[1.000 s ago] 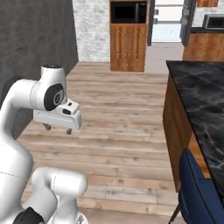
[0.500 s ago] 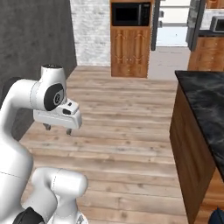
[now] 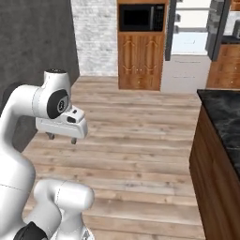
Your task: There is a bowl on the dining counter. Grab a lemon wedge from the fridge and place it in the bowl. Then get the liquor bottle and glass cup from the cabinet and place them next to the bowl.
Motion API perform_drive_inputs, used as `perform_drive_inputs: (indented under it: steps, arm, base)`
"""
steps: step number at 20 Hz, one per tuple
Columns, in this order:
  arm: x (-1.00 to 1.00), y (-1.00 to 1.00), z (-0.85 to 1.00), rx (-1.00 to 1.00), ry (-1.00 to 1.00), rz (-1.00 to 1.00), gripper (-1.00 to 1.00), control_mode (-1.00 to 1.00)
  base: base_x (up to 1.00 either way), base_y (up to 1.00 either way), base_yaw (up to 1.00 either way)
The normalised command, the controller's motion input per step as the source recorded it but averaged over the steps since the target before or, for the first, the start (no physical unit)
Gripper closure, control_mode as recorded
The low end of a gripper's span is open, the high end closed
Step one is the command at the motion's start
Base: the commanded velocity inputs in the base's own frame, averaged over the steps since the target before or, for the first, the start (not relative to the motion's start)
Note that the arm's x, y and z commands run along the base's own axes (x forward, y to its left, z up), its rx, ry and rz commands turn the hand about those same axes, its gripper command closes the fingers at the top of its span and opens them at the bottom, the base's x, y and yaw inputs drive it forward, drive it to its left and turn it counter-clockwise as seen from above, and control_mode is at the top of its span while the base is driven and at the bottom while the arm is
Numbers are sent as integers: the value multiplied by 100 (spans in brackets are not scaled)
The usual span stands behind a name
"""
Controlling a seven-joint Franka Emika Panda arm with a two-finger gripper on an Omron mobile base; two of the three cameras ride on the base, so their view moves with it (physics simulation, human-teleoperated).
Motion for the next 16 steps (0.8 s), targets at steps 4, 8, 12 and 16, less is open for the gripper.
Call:
perform_drive_inputs:
  steps: [4, 8, 12, 16]
  arm:
    - [0, 0, 0, 0, 0, 0, -100, 100]
    - [0, 0, 0, 0, 0, 0, -100, 100]
    - [0, 0, 0, 0, 0, 0, -100, 100]
    - [0, 0, 0, 0, 0, 0, -100, 100]
  base:
    - [100, 38, -4]
    - [100, 38, -23]
    - [100, 42, -47]
    - [94, 46, -60]
